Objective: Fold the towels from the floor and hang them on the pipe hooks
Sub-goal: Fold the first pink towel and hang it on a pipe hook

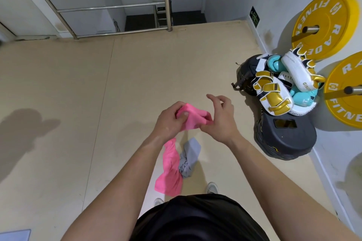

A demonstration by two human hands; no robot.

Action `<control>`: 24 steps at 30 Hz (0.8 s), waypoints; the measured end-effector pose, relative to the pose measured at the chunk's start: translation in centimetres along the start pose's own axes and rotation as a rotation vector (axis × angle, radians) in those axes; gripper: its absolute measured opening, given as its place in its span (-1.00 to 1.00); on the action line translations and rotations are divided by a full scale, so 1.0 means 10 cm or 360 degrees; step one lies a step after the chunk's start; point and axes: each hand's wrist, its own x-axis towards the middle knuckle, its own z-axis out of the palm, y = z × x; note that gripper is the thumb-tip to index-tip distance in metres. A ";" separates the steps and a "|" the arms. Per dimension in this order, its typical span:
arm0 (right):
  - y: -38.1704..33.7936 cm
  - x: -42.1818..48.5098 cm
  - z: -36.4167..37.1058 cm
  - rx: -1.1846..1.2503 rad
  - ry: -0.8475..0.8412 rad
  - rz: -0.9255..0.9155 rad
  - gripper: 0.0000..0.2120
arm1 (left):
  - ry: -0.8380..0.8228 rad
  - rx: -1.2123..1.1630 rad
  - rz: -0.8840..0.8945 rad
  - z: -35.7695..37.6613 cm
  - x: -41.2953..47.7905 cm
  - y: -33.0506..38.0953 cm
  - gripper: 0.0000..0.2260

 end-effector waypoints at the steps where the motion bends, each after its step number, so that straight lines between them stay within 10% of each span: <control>1: 0.00 0.03 -0.02 -0.0107 -0.0115 -0.0022 -0.12 | -0.0075 0.0056 0.0063 -0.03 -0.01 0.01 -0.89; 5: 0.02 0.10 0.00 -0.0276 -0.0611 -0.0061 -0.37 | -0.0210 0.0340 0.0279 -0.11 -0.06 0.06 -0.85; 9: 0.00 0.00 0.04 0.0485 -0.0844 0.0220 -0.88 | -0.0002 0.0592 0.0227 -0.17 -0.08 0.00 -0.85; 16: -0.20 -0.09 0.16 0.1107 -0.0141 0.0457 -0.87 | 0.0400 0.0739 -0.0180 -0.16 -0.10 -0.10 -0.67; 24: -0.05 -0.51 0.22 0.0337 0.0555 0.0557 -0.86 | 0.0146 0.0579 -0.0135 0.31 -0.04 0.09 -0.68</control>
